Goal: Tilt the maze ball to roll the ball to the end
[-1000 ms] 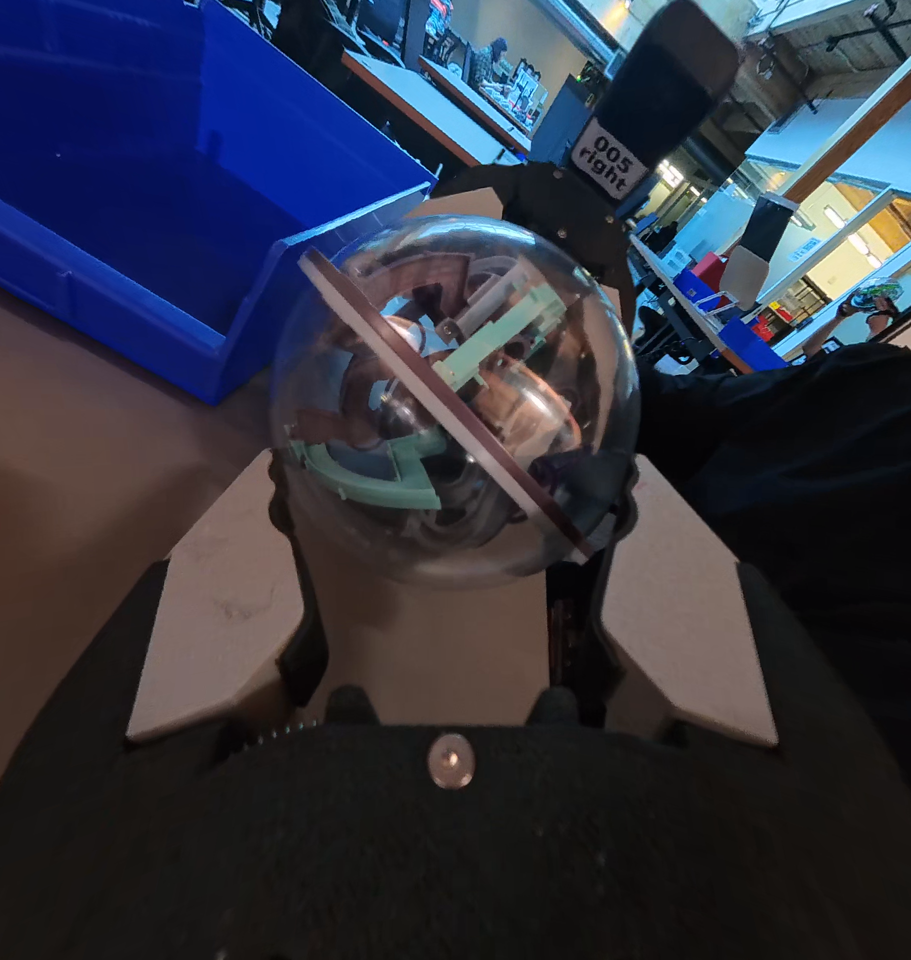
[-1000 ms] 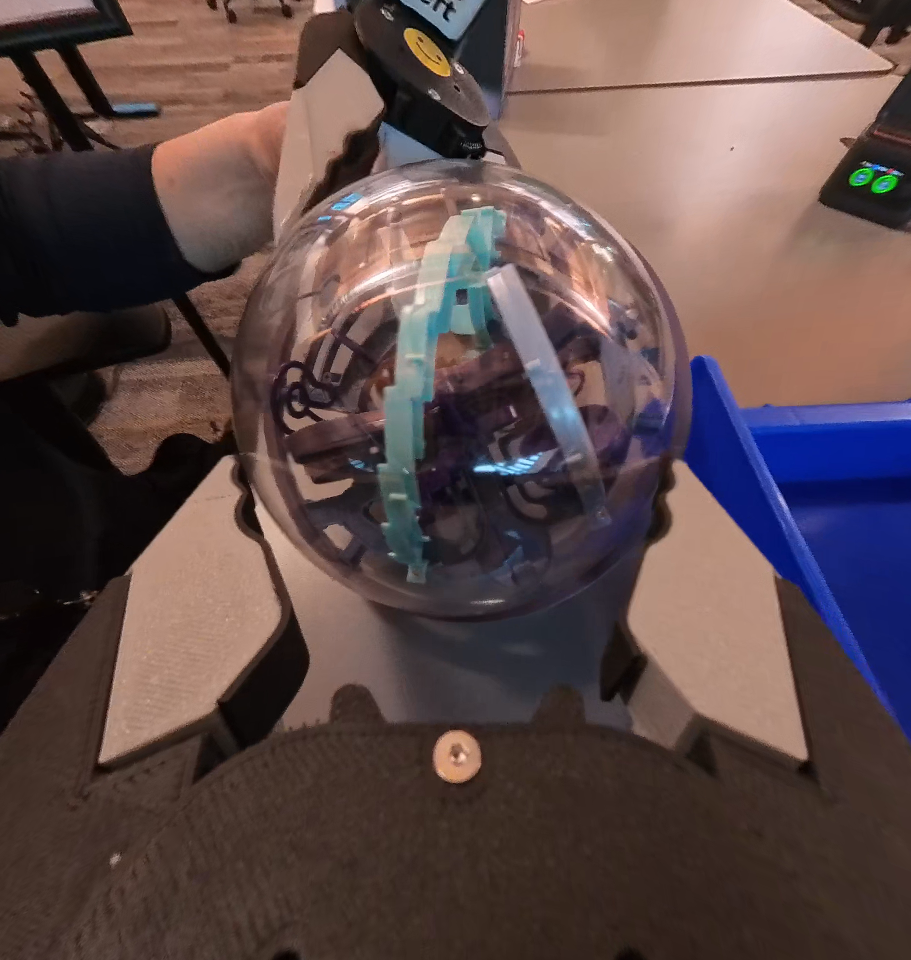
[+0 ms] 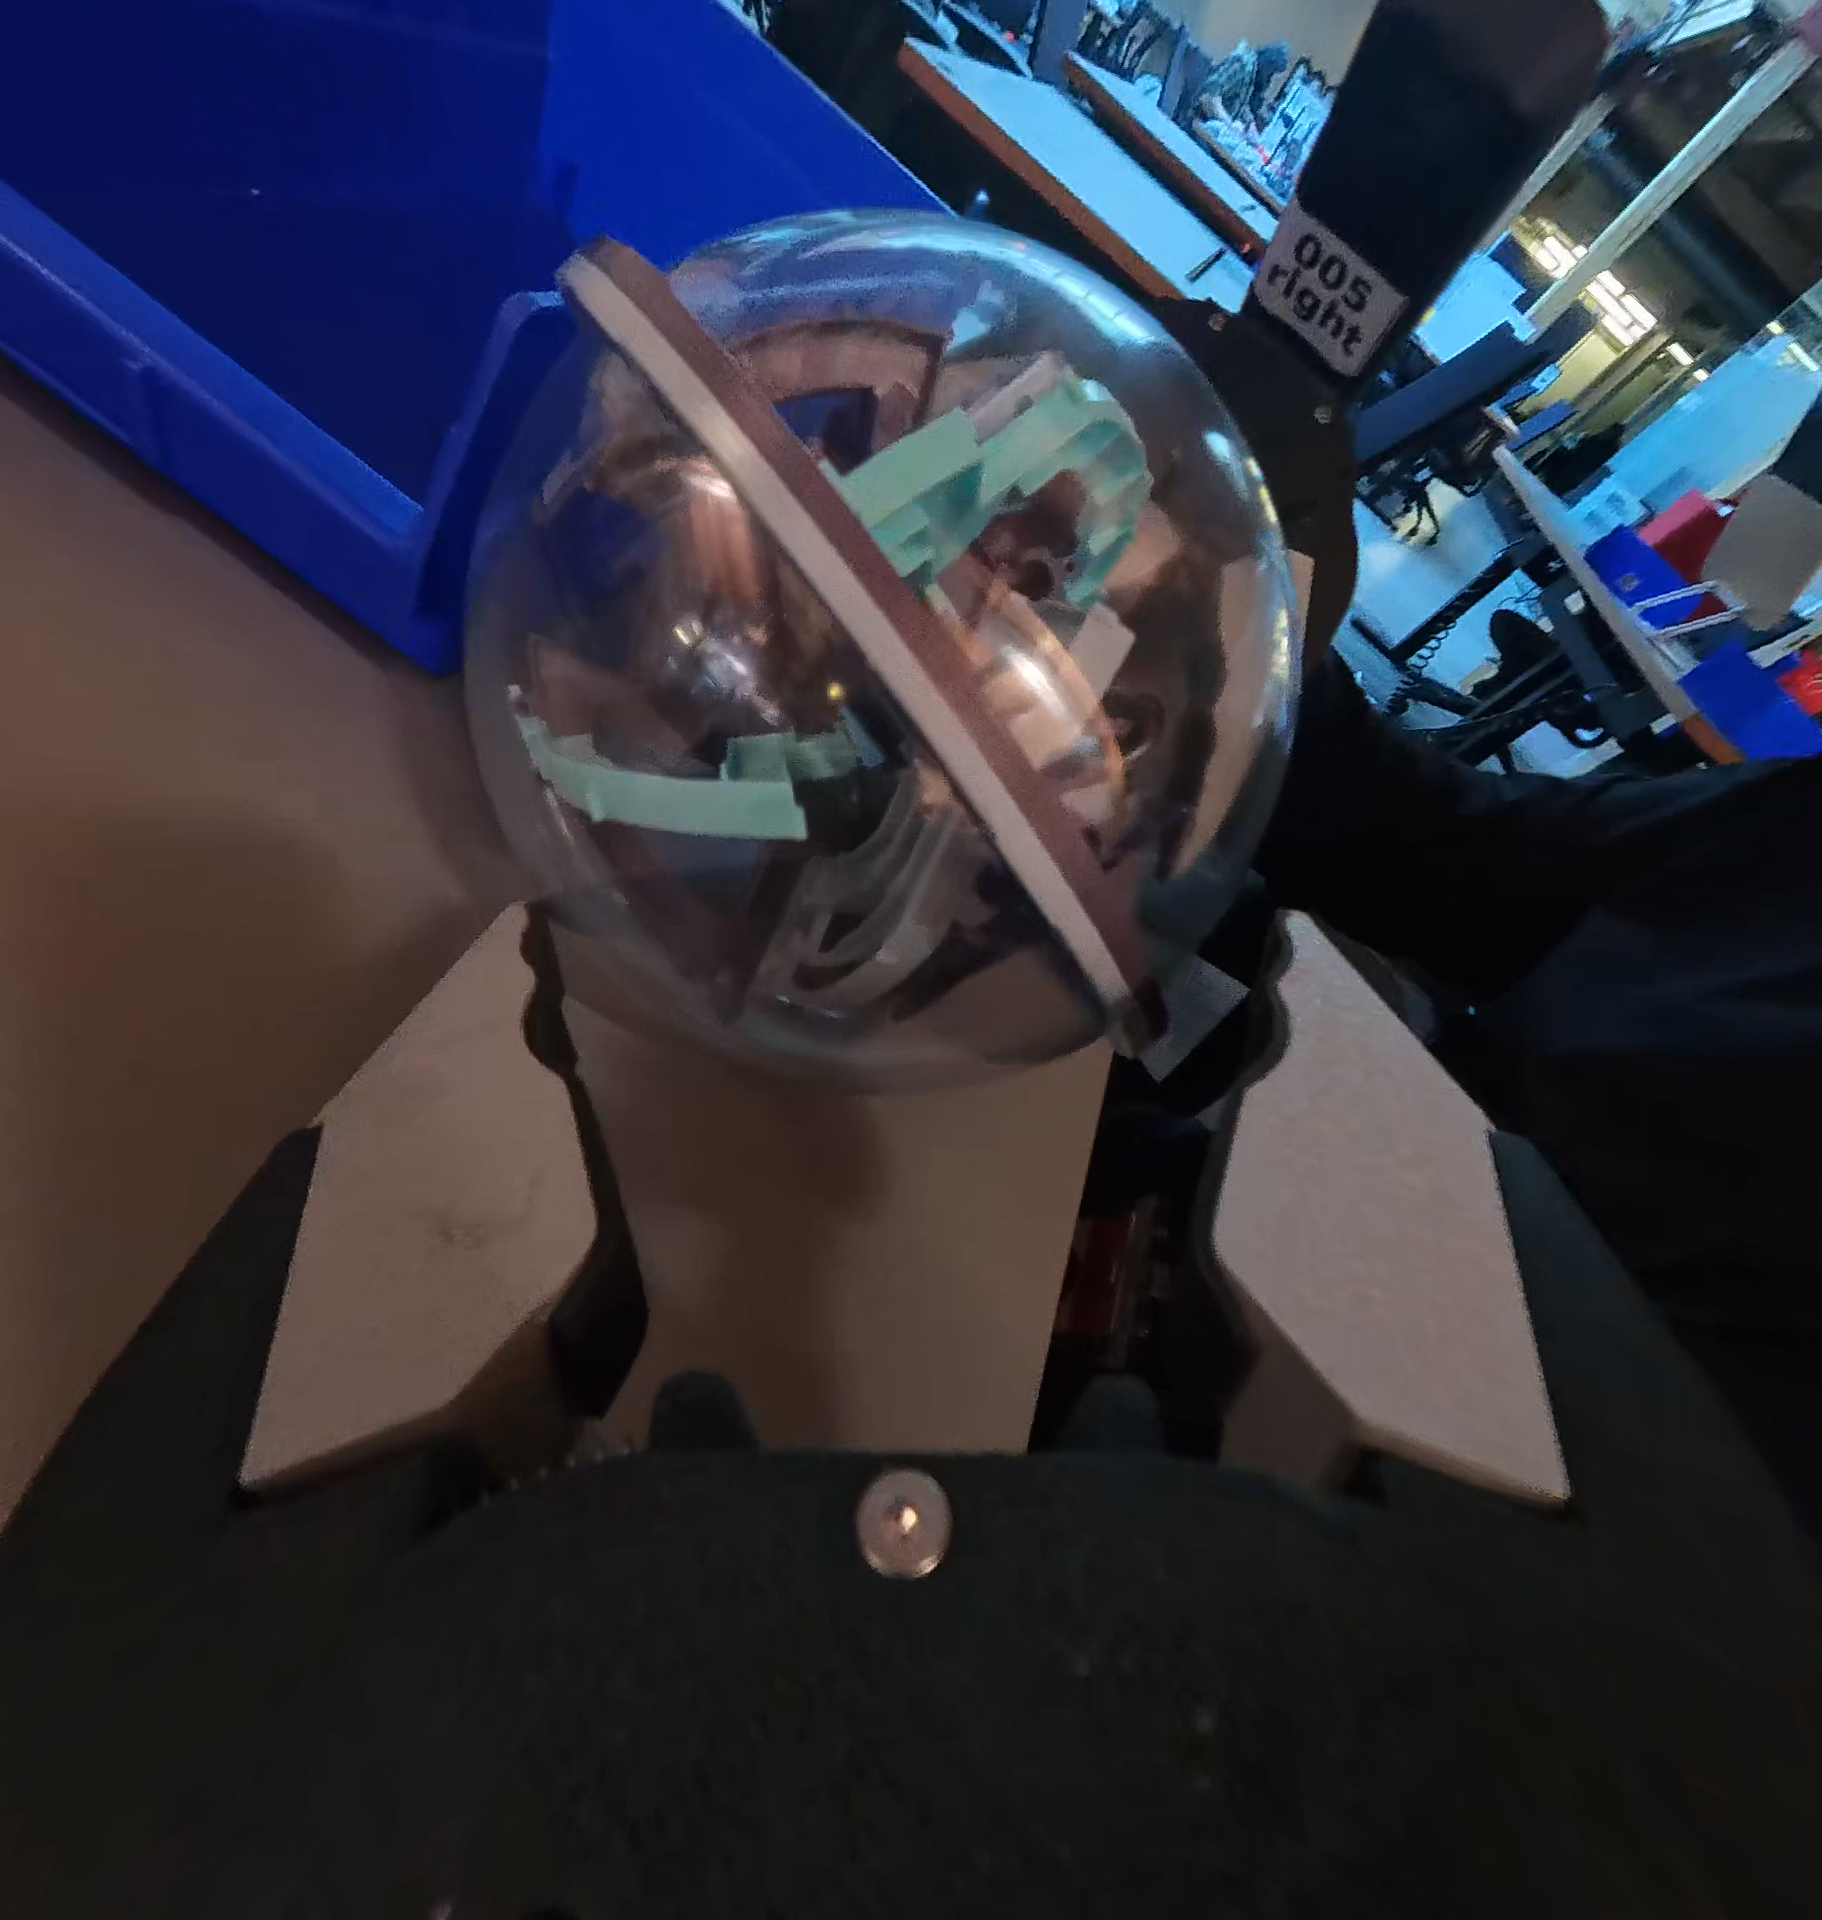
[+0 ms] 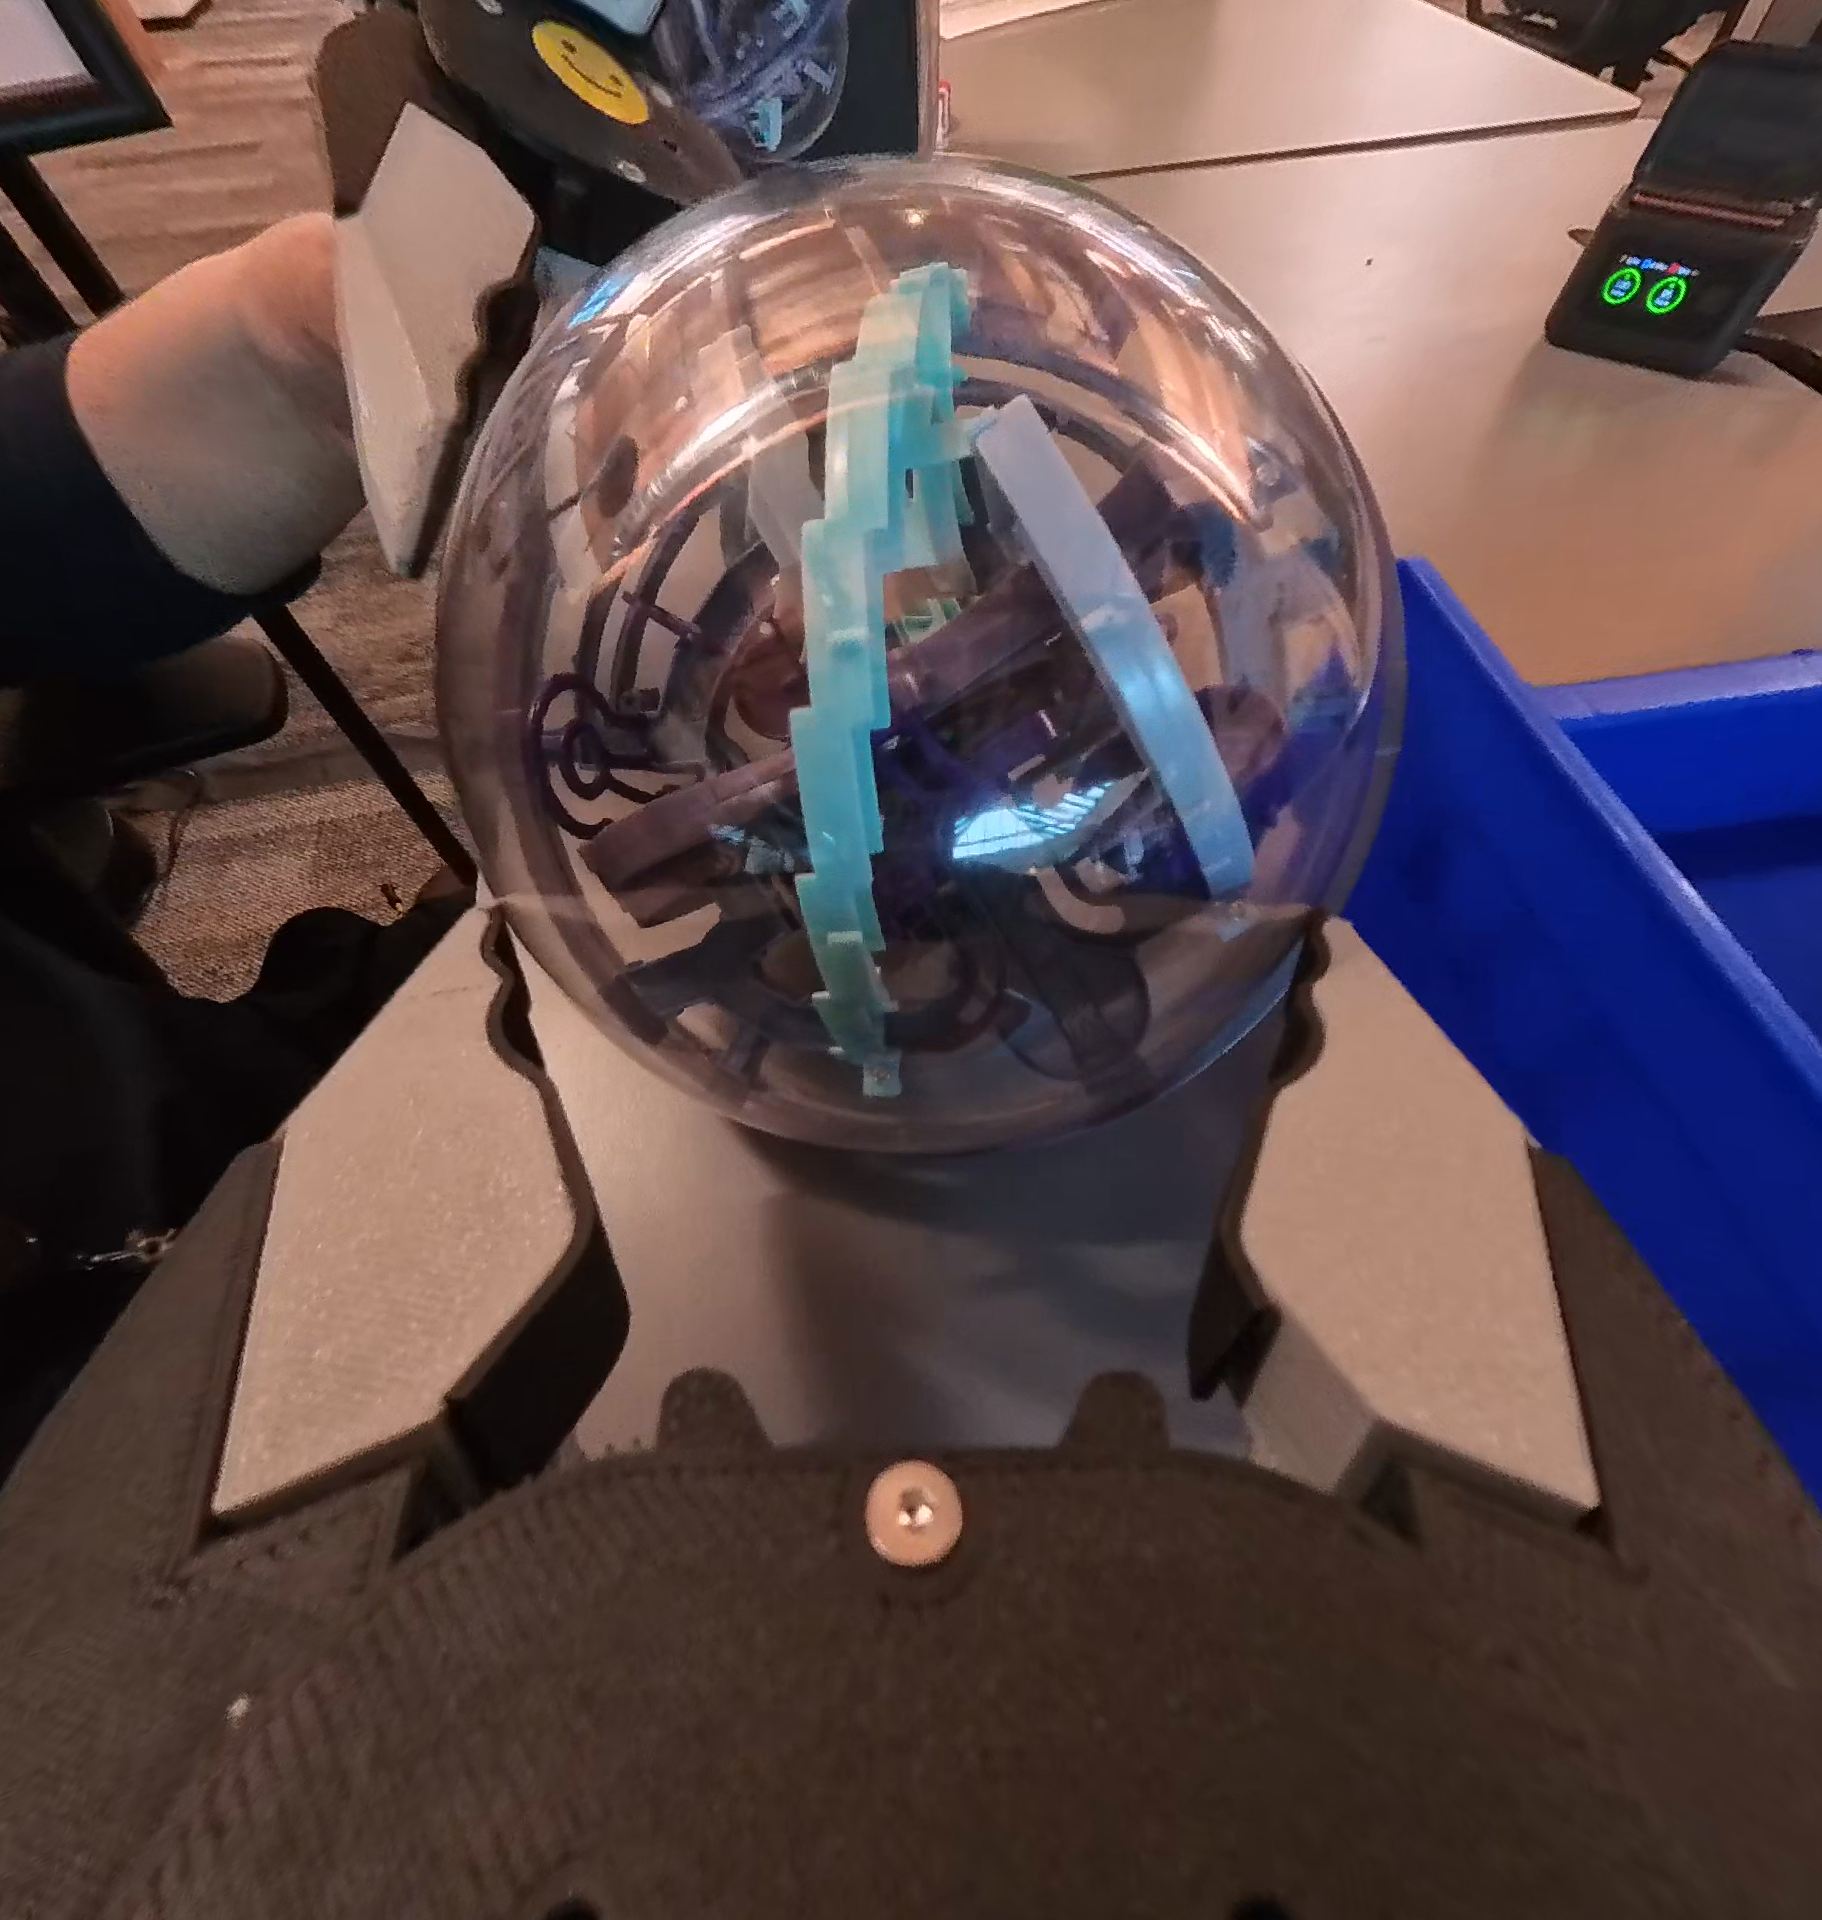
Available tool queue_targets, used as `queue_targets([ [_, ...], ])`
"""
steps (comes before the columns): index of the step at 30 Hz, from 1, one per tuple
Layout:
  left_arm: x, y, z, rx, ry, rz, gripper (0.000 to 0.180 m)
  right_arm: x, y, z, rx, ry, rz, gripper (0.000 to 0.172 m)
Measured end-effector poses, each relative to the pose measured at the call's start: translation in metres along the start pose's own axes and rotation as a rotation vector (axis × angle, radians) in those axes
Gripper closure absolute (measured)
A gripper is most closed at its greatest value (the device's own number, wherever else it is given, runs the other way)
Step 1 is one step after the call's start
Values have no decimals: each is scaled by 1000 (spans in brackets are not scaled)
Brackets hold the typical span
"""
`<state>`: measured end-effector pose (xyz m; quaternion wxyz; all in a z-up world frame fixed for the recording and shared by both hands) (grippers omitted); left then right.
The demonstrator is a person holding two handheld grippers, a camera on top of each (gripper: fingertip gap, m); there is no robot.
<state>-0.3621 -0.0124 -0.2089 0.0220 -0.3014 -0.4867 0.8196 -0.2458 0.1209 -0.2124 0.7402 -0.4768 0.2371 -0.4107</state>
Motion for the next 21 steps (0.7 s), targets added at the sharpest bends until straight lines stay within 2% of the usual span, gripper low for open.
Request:
queue_targets([
  [5, 4, -5, -5, 29, -1, -45, 50, 1, -1, 2, 15, -6, 16, 35],
  [11, 10, -4, -3, 31, 51, -104, 49, -3, -8, 13, -75, -103, -50, 41],
  [18, 16, -8, 0, 46, 118, -112, 55, -28, -7, 18, -154, -196, -253, 27],
  [21, 20, -11, 1, 45, 150, -105, 58, -32, -2, 11, -145, -263, -353, 26],
])
Point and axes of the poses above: each gripper's, where its closed fingertips meet, z back along the fingers, y out of its underside, x = y × z across the jaws, the point moved 7 cm from there along z, back along the fingers, and after that the axes turned 2 degrees about -y, right-handed, at the moved point
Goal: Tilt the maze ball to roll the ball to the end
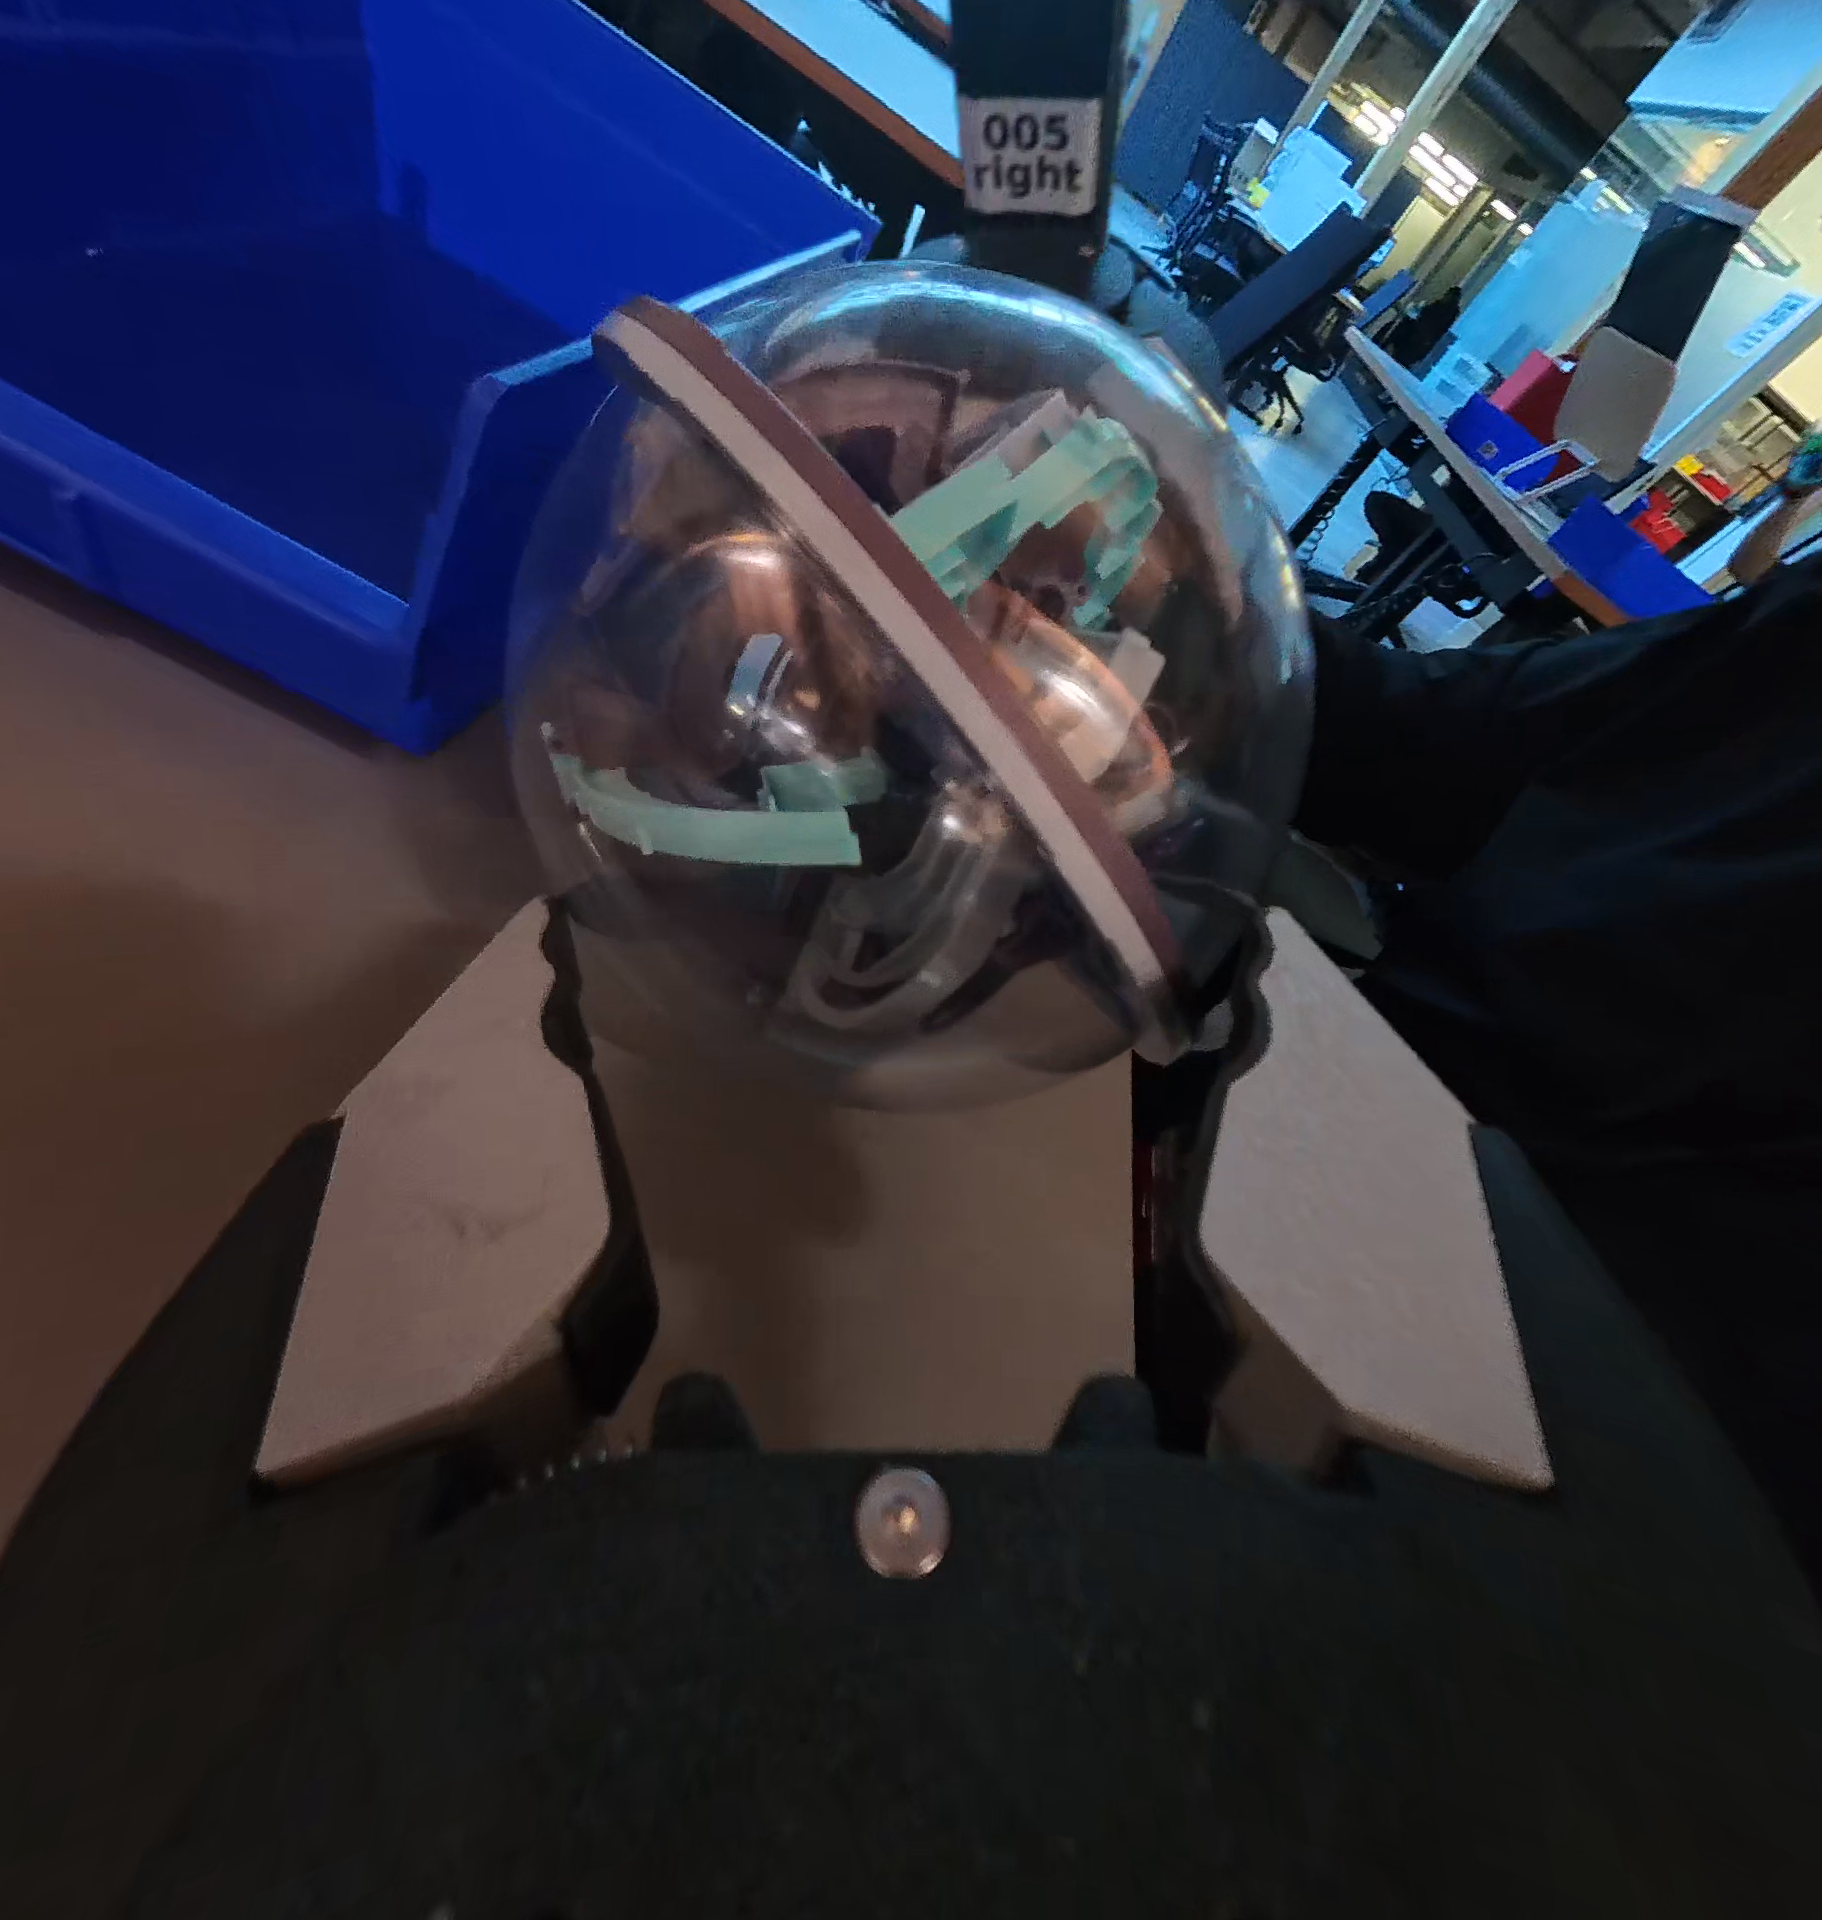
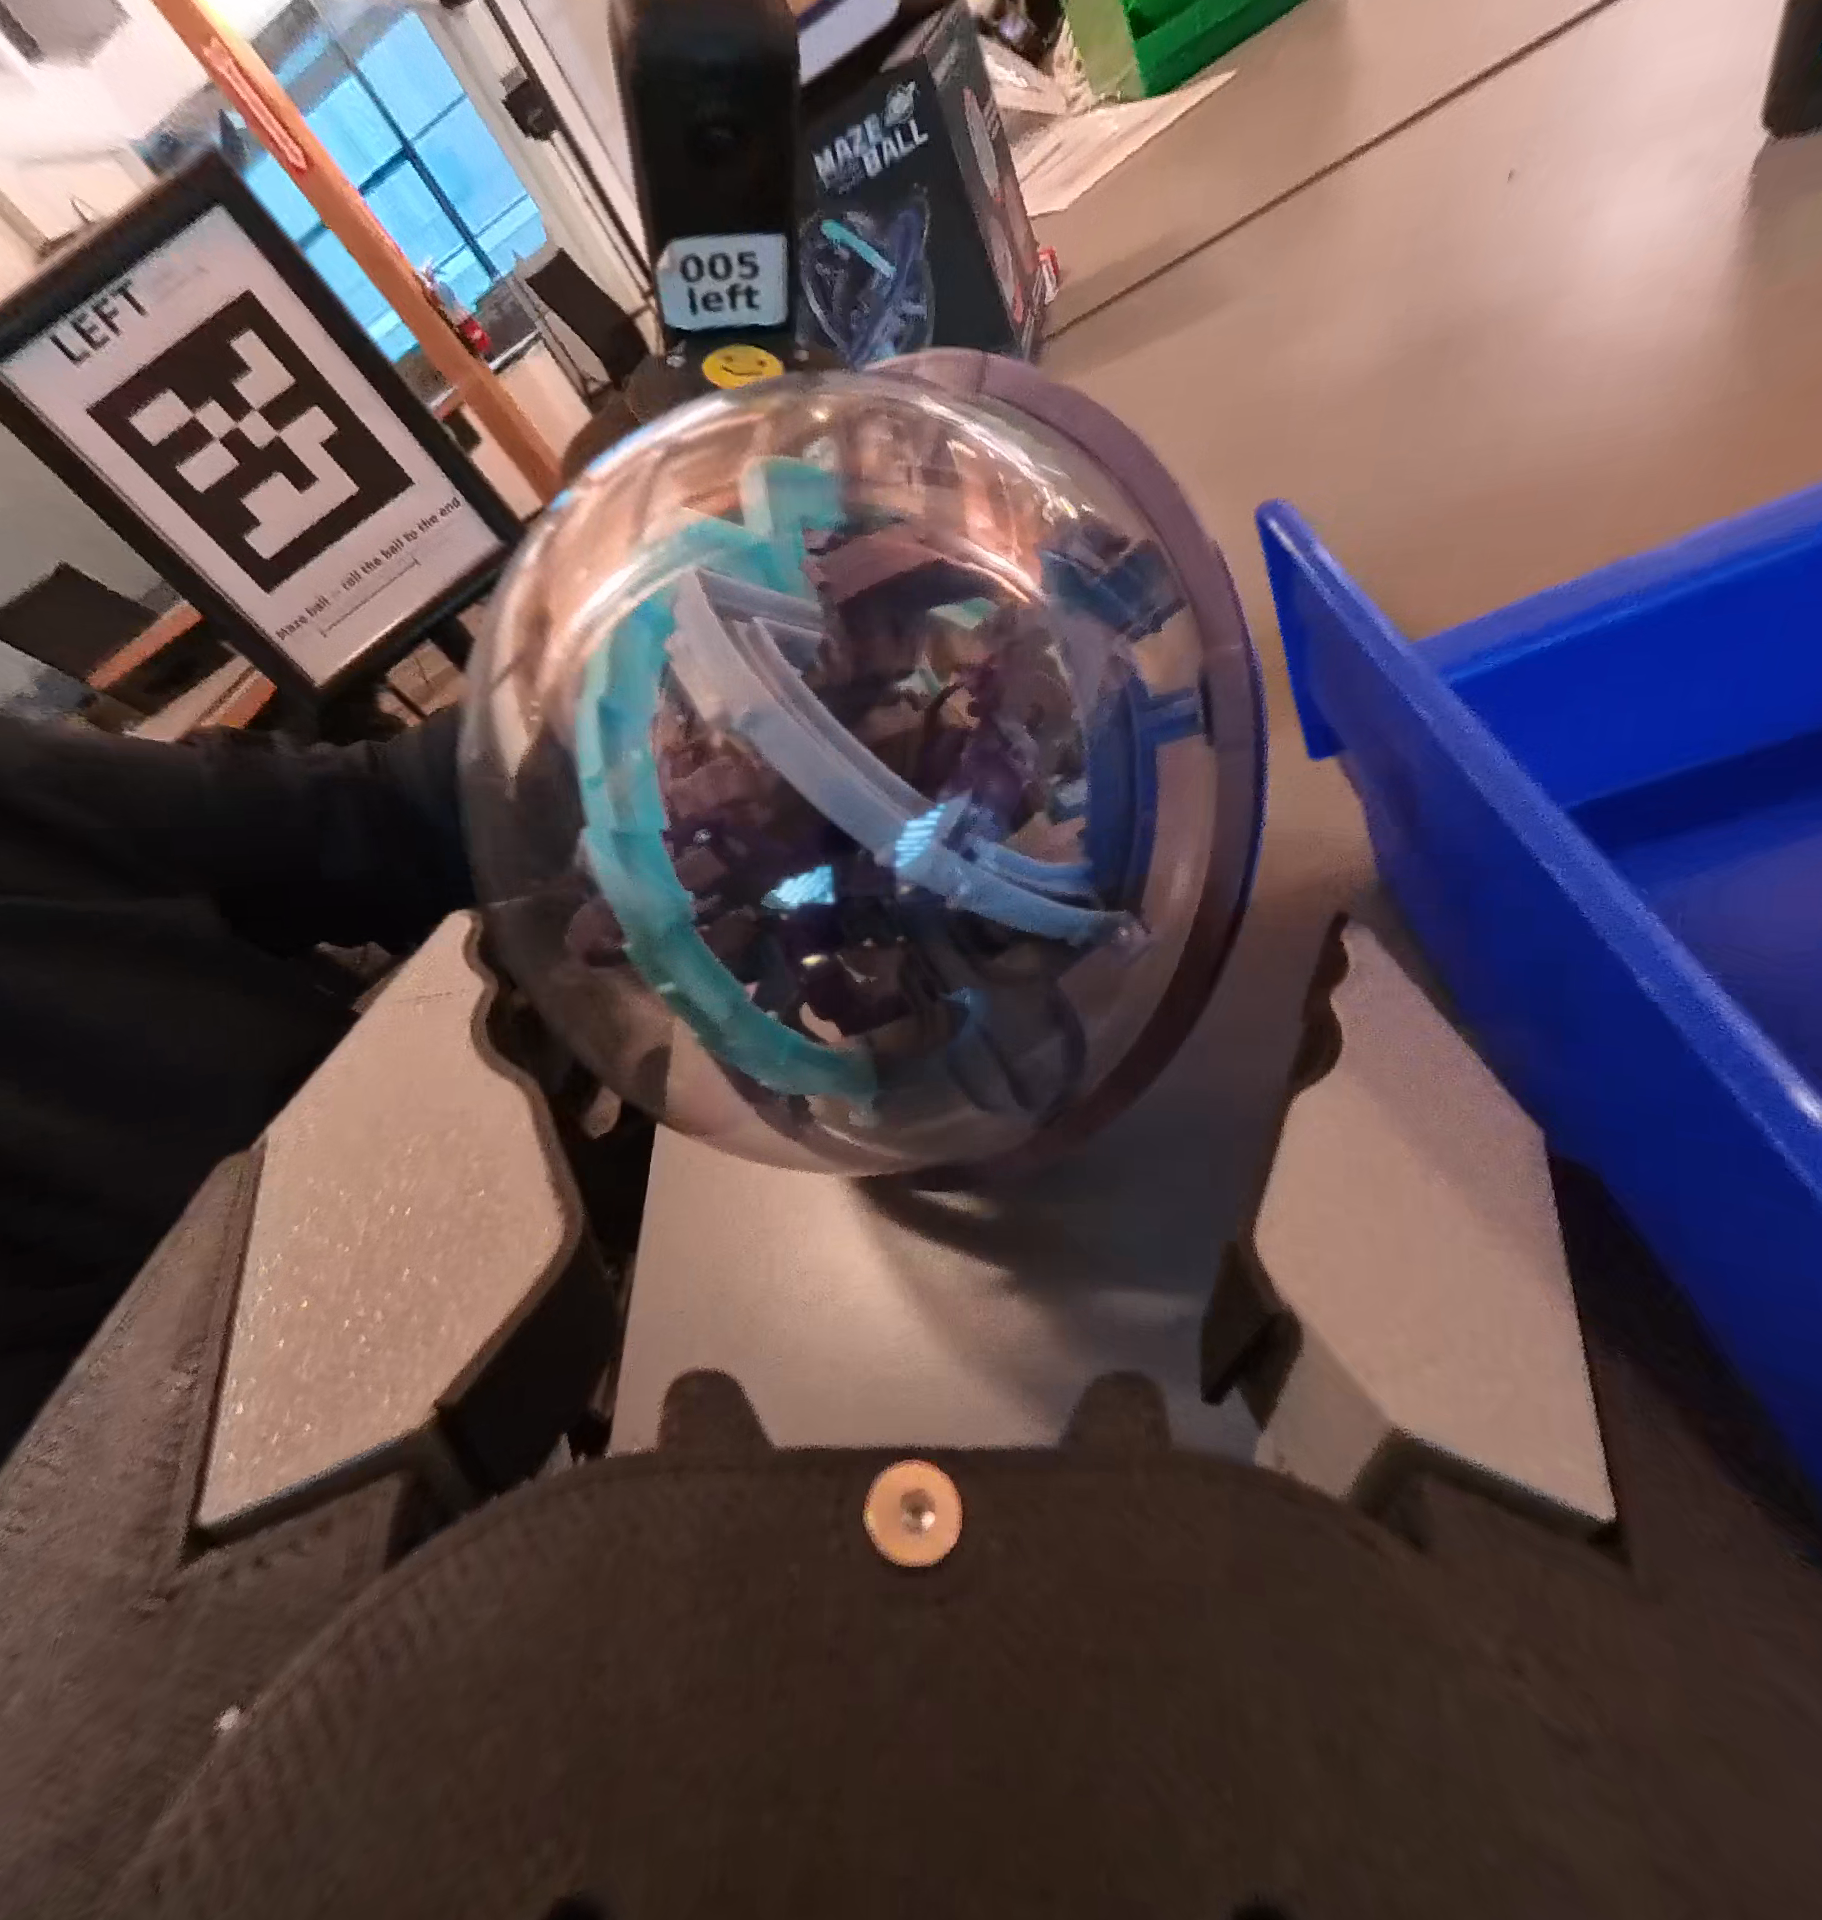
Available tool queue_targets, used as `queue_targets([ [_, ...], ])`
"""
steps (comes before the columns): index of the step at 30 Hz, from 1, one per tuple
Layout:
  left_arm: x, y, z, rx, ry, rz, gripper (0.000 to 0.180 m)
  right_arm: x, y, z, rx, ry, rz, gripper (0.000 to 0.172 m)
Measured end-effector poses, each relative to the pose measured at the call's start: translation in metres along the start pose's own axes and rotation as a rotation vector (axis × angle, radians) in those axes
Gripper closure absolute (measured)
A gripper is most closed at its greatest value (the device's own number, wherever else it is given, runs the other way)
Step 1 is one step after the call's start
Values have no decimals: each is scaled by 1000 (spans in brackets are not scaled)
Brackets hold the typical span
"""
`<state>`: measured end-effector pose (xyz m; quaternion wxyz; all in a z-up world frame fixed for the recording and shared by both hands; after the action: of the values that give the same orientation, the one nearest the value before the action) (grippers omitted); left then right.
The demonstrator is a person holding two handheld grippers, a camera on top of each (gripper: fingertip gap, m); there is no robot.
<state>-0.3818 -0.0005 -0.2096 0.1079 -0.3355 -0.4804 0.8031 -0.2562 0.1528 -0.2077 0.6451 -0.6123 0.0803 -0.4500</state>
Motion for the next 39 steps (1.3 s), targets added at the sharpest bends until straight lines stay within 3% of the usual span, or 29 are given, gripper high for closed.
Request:
queue_targets([
  [7, 7, -3, 1, -1, 42, 3, 59, -5, 3, -12, 21, -148, -84, 34],
  [11, 9, -7, 4, 0, 42, -12, 59, -6, 5, -13, 22, -142, -81, 34],
  [19, 2, -6, 6, -80, -50, 134, 63, -9, 12, -14, -9, -145, -118, 35],
  [28, 3, -8, -1, -31, -70, 144, 51, -10, 10, -19, -46, -143, -136, 33],
  [39, 1, -13, -1, -1, -96, 89, 50, -10, 13, -23, -11, -146, -138, 29],
])
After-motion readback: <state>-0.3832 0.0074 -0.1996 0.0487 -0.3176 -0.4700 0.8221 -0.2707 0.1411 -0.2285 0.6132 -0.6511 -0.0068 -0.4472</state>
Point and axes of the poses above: each gripper's, where its closed fingertips meet, z back along the fingers, y out of its underside, x = y × z across the jaws, the point moved 7 cm from there along z, back along the fingers, and after that the axes turned 2 degrees about -y, right-handed, at the moved point
